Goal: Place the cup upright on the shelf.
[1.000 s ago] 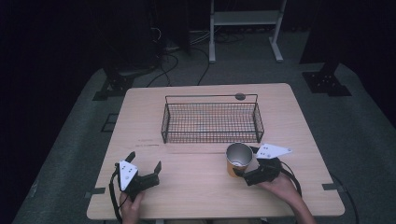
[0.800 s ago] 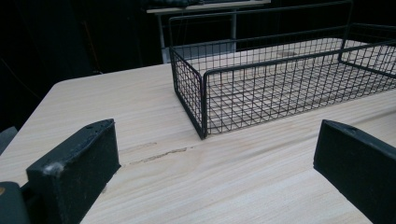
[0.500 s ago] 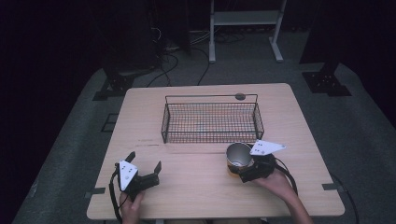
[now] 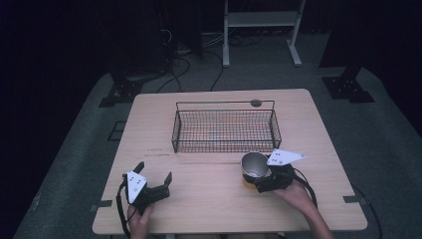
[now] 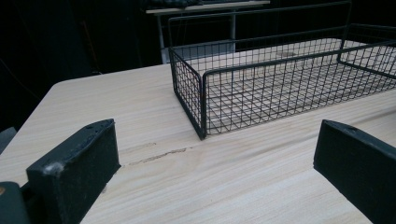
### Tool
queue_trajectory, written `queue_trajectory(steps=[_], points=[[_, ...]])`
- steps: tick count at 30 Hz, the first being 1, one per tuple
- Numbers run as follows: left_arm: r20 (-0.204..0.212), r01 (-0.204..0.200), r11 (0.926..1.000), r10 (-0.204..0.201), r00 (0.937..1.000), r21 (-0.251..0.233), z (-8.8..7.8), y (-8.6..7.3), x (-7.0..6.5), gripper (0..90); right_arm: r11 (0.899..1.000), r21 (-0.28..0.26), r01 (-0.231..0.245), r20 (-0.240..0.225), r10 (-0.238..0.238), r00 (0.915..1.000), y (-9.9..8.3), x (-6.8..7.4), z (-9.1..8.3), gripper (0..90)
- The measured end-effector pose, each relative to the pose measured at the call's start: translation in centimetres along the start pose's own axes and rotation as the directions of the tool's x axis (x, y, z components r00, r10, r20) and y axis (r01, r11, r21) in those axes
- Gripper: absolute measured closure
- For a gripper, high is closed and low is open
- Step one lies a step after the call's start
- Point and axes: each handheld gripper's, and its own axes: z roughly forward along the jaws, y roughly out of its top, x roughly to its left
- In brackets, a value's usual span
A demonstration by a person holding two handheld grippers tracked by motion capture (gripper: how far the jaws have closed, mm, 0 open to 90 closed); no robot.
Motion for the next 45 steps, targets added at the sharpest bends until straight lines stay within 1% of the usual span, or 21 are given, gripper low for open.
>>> queue_trajectory(steps=[7,11,14,20,22,26,27,28,32,34,35,36,37,41,44,45], points=[[0.000,0.000,1.0000,0.000,1.0000,0.000,0.0,0.0,0.0,0.0,1.000,0.006,-0.013,0.002,0.013,0.9999,0.1,-0.1,-0.2,12.2],[-0.001,-0.001,1.0000,0.001,1.0000,0.000,0.0,0.0,0.0,0.0,1.000,0.019,-0.008,0.000,0.008,1.0000,0.3,-0.2,-0.2,12.2],[-0.001,-0.001,1.0000,0.001,1.0000,-0.001,0.0,0.0,0.0,0.0,1.000,0.014,0.003,-0.003,-0.003,1.0000,0.6,-0.2,-0.3,12.3],[-0.001,0.000,1.0000,0.000,1.0000,0.000,0.0,0.0,0.0,0.0,1.000,0.004,0.000,-0.012,0.000,0.9999,1.4,-0.2,-0.4,12.3],[-0.001,0.000,1.0000,0.000,1.0000,-0.001,0.0,0.0,0.0,0.0,1.000,0.004,0.007,-0.017,-0.007,0.9998,1.9,-0.3,-0.5,12.3],[-0.001,0.001,1.0000,-0.001,1.0000,-0.001,0.0,0.0,0.0,0.0,1.000,-0.014,0.001,-0.030,-0.002,0.9996,2.9,-0.5,-0.6,12.3],[-0.001,0.000,1.0000,0.000,1.0000,-0.001,0.0,0.0,0.0,0.0,1.000,-0.014,0.001,-0.030,-0.002,0.9996,2.9,-0.5,-0.6,12.3],[-0.001,0.001,1.0000,-0.001,1.0000,0.000,0.0,0.0,0.0,0.0,1.000,-0.020,0.006,-0.033,-0.006,0.9994,3.4,-0.5,-0.5,12.3],[-0.001,0.000,1.0000,0.000,1.0000,-0.001,0.0,0.0,0.0,0.0,1.000,-0.024,0.014,-0.044,-0.015,0.9989,4.6,-0.6,-0.4,12.3],[-0.001,0.000,1.0000,0.000,1.0000,-0.001,0.0,0.0,0.0,0.0,1.000,-0.027,0.014,-0.047,-0.015,0.9988,4.9,-0.7,-0.4,12.3],[-0.001,0.002,1.0000,-0.002,1.0000,0.000,0.0,0.0,0.0,0.0,0.999,-0.036,0.011,-0.052,-0.013,0.9986,5.4,-0.9,-0.4,12.3],[-0.001,0.002,1.0000,-0.002,1.0000,0.000,0.0,0.0,0.0,0.0,0.999,-0.036,0.011,-0.052,-0.013,0.9986,5.4,-0.9,-0.4,12.3],[-0.001,0.002,1.0000,-0.002,1.0000,0.001,0.0,0.0,0.0,0.0,0.999,-0.040,0.008,-0.057,-0.010,0.9983,6.0,-1.1,-0.4,12.3],[0.000,0.001,1.0000,-0.001,1.0000,0.001,0.0,0.0,0.0,0.0,0.999,-0.052,0.003,-0.065,-0.006,0.9979,6.9,-1.5,-0.4,12.3],[-0.001,0.002,1.0000,-0.002,1.0000,0.000,0.0,0.0,0.0,0.0,0.998,-0.060,0.000,-0.062,-0.004,0.9980,7.7,-1.8,-0.4,12.3],[0.000,0.002,1.0000,-0.002,1.0000,0.002,-0.1,0.0,0.0,0.0,0.998,-0.060,0.000,-0.062,-0.004,0.9980,7.7,-1.8,-0.4,12.3]])
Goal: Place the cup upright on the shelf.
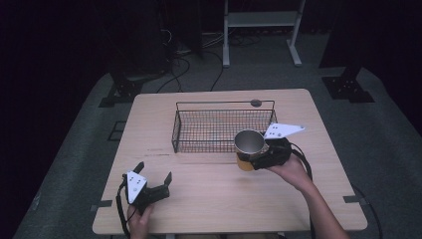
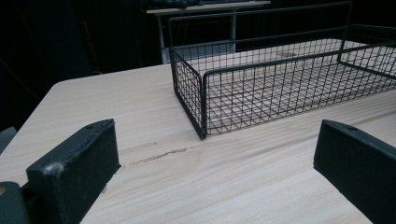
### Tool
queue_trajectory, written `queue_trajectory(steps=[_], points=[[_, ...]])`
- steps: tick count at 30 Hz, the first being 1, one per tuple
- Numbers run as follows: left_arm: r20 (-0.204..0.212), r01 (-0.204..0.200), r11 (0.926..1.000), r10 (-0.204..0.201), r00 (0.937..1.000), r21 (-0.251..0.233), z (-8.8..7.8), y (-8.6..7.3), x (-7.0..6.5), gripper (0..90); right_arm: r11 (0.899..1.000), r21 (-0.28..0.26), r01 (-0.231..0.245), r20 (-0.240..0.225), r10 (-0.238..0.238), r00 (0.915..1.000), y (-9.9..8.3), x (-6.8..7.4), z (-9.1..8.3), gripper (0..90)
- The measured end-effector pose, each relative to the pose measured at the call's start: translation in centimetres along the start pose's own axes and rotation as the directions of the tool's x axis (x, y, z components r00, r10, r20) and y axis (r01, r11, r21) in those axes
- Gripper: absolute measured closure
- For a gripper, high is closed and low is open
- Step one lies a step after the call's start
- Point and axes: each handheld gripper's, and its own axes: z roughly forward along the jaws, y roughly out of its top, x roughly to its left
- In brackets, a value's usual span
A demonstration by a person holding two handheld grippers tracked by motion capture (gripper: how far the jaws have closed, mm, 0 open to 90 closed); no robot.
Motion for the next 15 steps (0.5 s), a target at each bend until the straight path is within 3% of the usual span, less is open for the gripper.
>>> queue_trajectory(steps=[9,13,15], points=[[0.001,0.003,1.0000,-0.003,1.0000,-0.003,0.0,0.0,0.0,0.0,1.000,0.010,0.004,0.009,-0.004,0.9999,2.5,-1.6,0.9,12.3],[0.000,0.004,1.0000,-0.004,1.0000,-0.003,0.0,0.0,0.0,0.0,0.998,-0.024,-0.051,-0.026,0.050,0.9984,3.2,-2.4,1.0,12.3],[0.001,0.006,1.0000,-0.006,1.0000,-0.003,0.0,0.0,0.0,0.0,0.998,-0.036,-0.050,-0.028,0.049,0.9984,3.6,-2.5,1.1,12.3]])
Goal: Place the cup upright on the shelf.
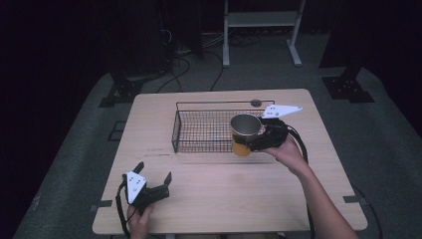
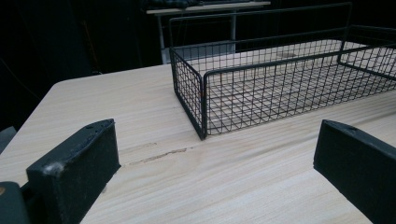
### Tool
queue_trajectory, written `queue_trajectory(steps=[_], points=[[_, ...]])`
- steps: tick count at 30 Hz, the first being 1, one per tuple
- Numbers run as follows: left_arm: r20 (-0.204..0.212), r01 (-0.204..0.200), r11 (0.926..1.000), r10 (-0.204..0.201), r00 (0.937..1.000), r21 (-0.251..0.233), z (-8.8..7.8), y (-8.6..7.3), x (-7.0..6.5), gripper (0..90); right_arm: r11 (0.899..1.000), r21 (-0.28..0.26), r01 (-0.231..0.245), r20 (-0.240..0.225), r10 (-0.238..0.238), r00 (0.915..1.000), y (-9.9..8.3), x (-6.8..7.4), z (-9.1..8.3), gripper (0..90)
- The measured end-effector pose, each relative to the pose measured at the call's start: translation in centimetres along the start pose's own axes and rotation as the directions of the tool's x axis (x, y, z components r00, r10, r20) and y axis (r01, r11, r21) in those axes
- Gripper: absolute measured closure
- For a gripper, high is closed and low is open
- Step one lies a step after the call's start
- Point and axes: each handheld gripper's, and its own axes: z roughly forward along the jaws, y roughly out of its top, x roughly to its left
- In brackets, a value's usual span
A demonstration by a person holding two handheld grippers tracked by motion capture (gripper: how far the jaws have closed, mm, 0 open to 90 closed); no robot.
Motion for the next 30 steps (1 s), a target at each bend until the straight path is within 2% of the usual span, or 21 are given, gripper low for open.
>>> queue_trajectory(steps=[6,10,21,27,30], points=[[-0.001,-0.003,1.0000,0.003,1.0000,0.000,0.0,0.0,0.0,0.0,1.000,0.002,0.000,-0.001,0.000,1.0000,0.6,-0.3,0.5,12.3],[-0.001,-0.003,1.0000,0.003,1.0000,0.000,0.0,0.0,0.0,0.0,1.000,0.019,0.007,0.022,-0.007,0.9997,1.2,-0.9,1.2,12.3],[0.000,-0.002,1.0000,0.002,1.0000,0.001,0.0,0.0,0.0,0.0,0.999,0.051,-0.015,0.028,0.013,0.9995,2.5,-2.6,2.7,12.3],[0.000,-0.002,1.0000,0.002,1.0000,-0.001,0.0,0.0,0.0,0.0,0.997,0.072,-0.007,0.057,0.003,0.9984,3.2,-3.8,3.9,12.3],[0.000,-0.003,1.0000,0.003,1.0000,0.001,0.0,0.0,0.0,0.0,0.996,0.083,-0.020,0.074,0.014,0.9972,3.4,-4.6,4.4,12.3]])
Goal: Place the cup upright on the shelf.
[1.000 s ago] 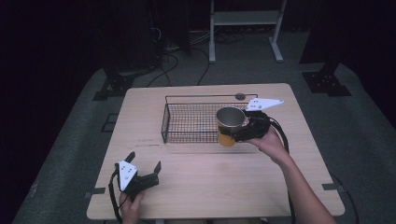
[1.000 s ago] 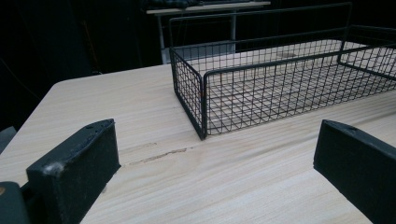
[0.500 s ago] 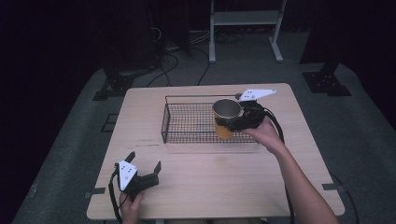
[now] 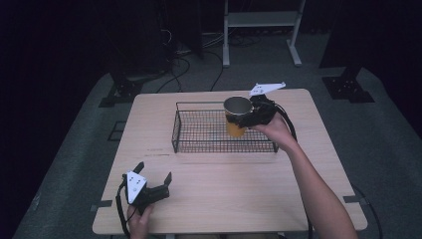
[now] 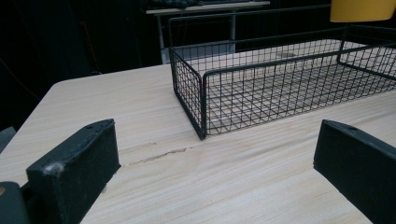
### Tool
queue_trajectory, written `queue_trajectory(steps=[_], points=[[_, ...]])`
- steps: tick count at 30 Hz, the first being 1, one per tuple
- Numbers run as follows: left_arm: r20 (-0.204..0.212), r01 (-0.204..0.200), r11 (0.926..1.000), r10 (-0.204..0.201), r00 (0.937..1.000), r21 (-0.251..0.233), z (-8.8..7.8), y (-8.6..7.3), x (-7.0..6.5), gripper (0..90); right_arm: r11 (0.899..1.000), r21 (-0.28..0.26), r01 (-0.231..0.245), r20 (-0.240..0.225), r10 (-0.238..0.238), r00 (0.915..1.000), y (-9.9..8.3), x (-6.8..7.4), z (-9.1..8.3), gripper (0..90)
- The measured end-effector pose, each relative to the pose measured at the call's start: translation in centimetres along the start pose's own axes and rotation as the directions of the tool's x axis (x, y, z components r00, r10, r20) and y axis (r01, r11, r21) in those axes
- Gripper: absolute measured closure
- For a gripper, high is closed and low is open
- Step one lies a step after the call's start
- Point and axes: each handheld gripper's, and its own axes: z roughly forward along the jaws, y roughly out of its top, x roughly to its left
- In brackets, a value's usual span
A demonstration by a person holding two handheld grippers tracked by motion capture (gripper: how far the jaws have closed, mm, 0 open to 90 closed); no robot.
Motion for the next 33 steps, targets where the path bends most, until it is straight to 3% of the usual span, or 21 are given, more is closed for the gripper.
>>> queue_trajectory(steps=[9,14,19,26,33], points=[[0.002,0.003,1.0000,-0.003,1.0000,-0.003,0.0,0.0,0.0,0.0,1.000,0.007,-0.025,0.007,0.025,0.9997,0.6,-1.5,1.5,12.3],[0.003,0.008,1.0000,-0.008,1.0000,-0.003,0.0,0.0,0.1,0.0,0.999,0.036,-0.008,-0.011,0.008,0.9999,1.0,-1.7,2.5,12.3],[0.001,0.003,1.0000,-0.003,1.0000,-0.004,0.0,0.0,0.0,0.0,1.000,0.004,-0.004,-0.029,0.004,0.9996,1.2,-1.9,3.0,12.3],[0.003,0.009,1.0000,-0.009,1.0000,-0.002,0.0,0.0,0.1,0.0,0.999,0.044,0.016,-0.055,-0.013,0.9984,1.2,-2.5,4.1,12.3],[0.002,0.005,1.0000,-0.005,1.0000,-0.003,0.0,0.0,0.0,0.0,0.999,0.048,0.025,-0.072,-0.022,0.9971,0.9,-2.9,5.2,12.3]])
